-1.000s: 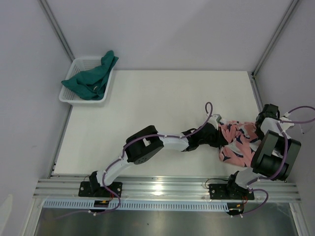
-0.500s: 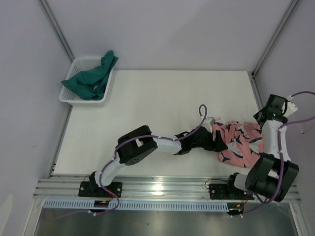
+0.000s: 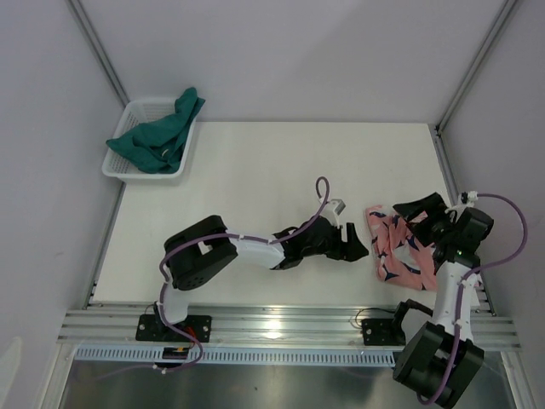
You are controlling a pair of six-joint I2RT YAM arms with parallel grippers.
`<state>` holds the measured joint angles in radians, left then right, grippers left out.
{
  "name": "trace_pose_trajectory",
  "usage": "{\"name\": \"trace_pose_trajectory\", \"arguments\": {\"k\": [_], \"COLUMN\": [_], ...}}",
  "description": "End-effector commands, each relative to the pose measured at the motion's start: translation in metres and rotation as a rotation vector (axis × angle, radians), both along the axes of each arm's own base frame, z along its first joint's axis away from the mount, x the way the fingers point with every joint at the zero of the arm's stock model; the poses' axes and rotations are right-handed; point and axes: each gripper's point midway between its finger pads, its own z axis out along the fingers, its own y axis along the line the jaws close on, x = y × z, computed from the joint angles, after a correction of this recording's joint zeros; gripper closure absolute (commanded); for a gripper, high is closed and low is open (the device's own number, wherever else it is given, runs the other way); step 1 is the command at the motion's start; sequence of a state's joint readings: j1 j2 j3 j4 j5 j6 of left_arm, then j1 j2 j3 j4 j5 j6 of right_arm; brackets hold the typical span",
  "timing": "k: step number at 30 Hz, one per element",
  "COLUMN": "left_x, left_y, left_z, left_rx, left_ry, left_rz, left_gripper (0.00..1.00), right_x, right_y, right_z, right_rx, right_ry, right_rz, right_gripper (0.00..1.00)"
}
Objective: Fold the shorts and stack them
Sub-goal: Neatly place the folded shorts to the corner, then grab the shorts from the pile
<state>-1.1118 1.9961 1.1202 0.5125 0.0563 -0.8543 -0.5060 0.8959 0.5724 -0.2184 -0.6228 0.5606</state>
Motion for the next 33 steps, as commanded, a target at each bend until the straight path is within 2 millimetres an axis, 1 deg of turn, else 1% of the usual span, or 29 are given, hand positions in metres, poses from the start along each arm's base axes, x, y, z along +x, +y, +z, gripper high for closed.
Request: {"name": "trace_pose_trajectory", "arguments": {"k": [1,2,3,4,5,6,7,8,9,10,11,13,14,15,16,17,18,20,21,22,24,25,27,28,29,30,31,32,33], "left_x": [0.01,0.012,0.015,0.016,0.023,0.025,0.03,0.034,0.032,0.035,0.04,0.041,0.041,0.041,0.04,0.04,0.04,0.041,0.041,0.044,0.048,0.055,0.069,0.075,0.081,0.095,0.099,0.105,0.119], "left_y": [0.016,0.025,0.028,0.032,0.043,0.046,0.056,0.061,0.071,0.076,0.084,0.093,0.098,0.102,0.106,0.109,0.111,0.117,0.12,0.126,0.134,0.143,0.159,0.168,0.176,0.192,0.208,0.221,0.245], "left_z": [0.03,0.023,0.032,0.033,0.027,0.034,0.033,0.035,0.028,0.041,0.041,0.042,0.047,0.047,0.046,0.052,0.052,0.057,0.059,0.06,0.076,0.079,0.098,0.104,0.114,0.134,0.13,0.135,0.156], "left_rx": [-0.057,-0.044,-0.06,-0.061,-0.045,-0.058,-0.056,-0.058,-0.04,-0.056,-0.033,-0.008,0.007,0.016,0.025,0.022,0.025,0.026,0.026,0.041,0.031,0.041,0.055,0.081,0.088,0.079,0.137,0.149,0.134], "left_ry": [-0.056,-0.048,-0.057,-0.052,-0.036,-0.037,-0.025,-0.025,-0.017,-0.035,-0.048,-0.064,-0.082,-0.085,-0.087,-0.096,-0.095,-0.094,-0.095,-0.095,-0.117,-0.116,-0.129,-0.134,-0.146,-0.169,-0.161,-0.166,-0.191], "left_rz": [0.023,0.034,0.039,0.034,0.049,0.047,0.054,0.063,0.069,0.079,0.098,0.114,0.125,0.13,0.135,0.14,0.144,0.147,0.148,0.156,0.167,0.187,0.223,0.237,0.257,0.307,0.342,0.376,0.447], "left_gripper": [0.2,0.2,0.2,0.2,0.2,0.2,0.2,0.2,0.2,0.2,0.21,0.2,0.2,0.2,0.2,0.2,0.2,0.2,0.2,0.19,0.19,0.19,0.19,0.18,0.18,0.17,0.16,0.13,0.06], "right_x": [-0.012,-0.016,-0.019,-0.022,-0.028,-0.032,-0.035,-0.042,-0.042,-0.044,-0.05,-0.053,-0.054,-0.052,-0.051,-0.053,-0.051,-0.055,-0.052,-0.05,-0.048,-0.039,-0.036,-0.026,-0.023,-0.02,-0.012,-0.009,-0.006], "right_y": [0.034,0.038,0.041,0.045,0.049,0.053,0.055,0.059,0.058,0.06,0.062,0.059,0.061,0.055,0.049,0.044,0.039,0.038,0.037,0.043,0.044,0.039,0.043,0.042,0.045,0.051,0.053,0.054,0.065], "right_z": [0.007,0.004,0.005,0.001,-0.012,-0.012,-0.017,-0.036,-0.038,-0.045,-0.065,-0.085,-0.087,-0.088,-0.095,-0.101,-0.101,-0.111,-0.106,-0.097,-0.087,-0.068,-0.056,-0.031,-0.023,-0.018,0.002,0.008,0.01], "right_rx": [0.101,0.114,0.111,0.134,0.157,0.155,0.178,0.204,0.19,0.196,0.233,0.236,0.26,0.245,0.223,0.221,0.213,0.219,0.206,0.215,0.187,0.136,0.072,0.041,0.035,0.035,0.017,0.001,-0.01], "right_ry": [-0.091,-0.094,-0.117,-0.112,-0.104,-0.127,-0.123,-0.093,-0.121,-0.12,-0.083,-0.047,-0.048,-0.033,0.01,0.055,0.059,0.126,0.104,0.074,0.069,0.027,0.051,0.005,0.001,0.007,-0.03,-0.033,-0.022], "right_rz": [0.152,0.161,0.169,0.169,0.174,0.18,0.173,0.161,0.156,0.148,0.128,0.082,0.084,0.056,0.008,-0.03,-0.057,-0.09,-0.081,-0.04,-0.019,-0.019,0.022,0.04,0.058,0.086,0.106,0.111,0.146], "right_gripper": [0.11,0.11,0.12,0.13,0.13,0.14,0.15,0.15,0.15,0.15,0.15,0.14,0.15,0.14,0.13,0.12,0.12,0.12,0.12,0.12,0.12,0.11,0.08,0.08,0.08,0.08,0.07,0.07,0.07]}}
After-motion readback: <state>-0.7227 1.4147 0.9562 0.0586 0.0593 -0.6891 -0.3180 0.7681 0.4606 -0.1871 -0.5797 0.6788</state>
